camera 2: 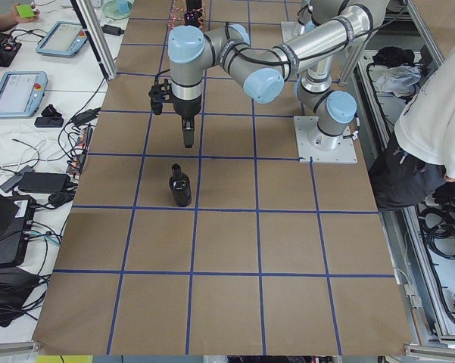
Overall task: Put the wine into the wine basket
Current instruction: 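Close the left gripper around the lying dark wine bottle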
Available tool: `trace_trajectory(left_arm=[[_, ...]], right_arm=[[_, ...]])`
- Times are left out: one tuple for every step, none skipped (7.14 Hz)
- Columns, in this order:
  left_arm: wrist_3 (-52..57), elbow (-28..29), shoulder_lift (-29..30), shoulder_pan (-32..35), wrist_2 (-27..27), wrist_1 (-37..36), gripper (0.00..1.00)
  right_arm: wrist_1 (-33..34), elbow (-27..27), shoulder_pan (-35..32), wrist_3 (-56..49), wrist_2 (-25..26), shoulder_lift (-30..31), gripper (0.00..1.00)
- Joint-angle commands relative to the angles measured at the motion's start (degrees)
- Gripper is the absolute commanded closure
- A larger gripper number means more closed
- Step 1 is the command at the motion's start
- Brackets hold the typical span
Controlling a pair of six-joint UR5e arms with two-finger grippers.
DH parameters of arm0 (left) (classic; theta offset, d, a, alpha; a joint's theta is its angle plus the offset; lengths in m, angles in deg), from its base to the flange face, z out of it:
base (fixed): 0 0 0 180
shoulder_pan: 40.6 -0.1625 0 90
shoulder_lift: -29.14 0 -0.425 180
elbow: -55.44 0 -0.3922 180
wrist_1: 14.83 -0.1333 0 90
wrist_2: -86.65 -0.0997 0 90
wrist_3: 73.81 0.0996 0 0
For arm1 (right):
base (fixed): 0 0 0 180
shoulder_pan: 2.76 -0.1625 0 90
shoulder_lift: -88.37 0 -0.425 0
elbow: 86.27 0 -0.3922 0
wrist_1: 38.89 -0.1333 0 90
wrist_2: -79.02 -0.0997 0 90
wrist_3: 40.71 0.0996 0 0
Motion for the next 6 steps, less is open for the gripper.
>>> trace_trajectory(left_arm=[[5.5, 2.2, 6.4, -1.6, 0.5, -5.1, 0.00], [4.7, 2.2, 8.0, -1.6, 4.3, -5.4, 0.00], [5.2, 2.0, 9.8, -1.6, 4.5, -6.5, 0.00], [5.3, 2.0, 11.1, -1.6, 4.2, -6.7, 0.00], [5.3, 1.9, 11.4, -1.6, 4.0, -6.7, 0.02], [5.3, 1.7, 11.8, -1.6, 3.9, -6.7, 0.13]], right_arm=[[0.0, 0.0, 0.0, 0.0, 0.1, 0.0, 0.00], [-0.1, 0.0, 0.0, 0.0, 0.2, 0.0, 0.00], [0.0, 0.0, 0.0, -0.3, 0.2, 0.0, 0.00], [-0.1, -0.1, 0.0, -0.2, 0.2, 0.0, 0.00], [-0.1, -0.1, 0.0, 0.0, -0.1, 0.1, 0.00], [-0.1, -0.1, 0.0, 0.1, -0.1, 0.1, 0.00]])
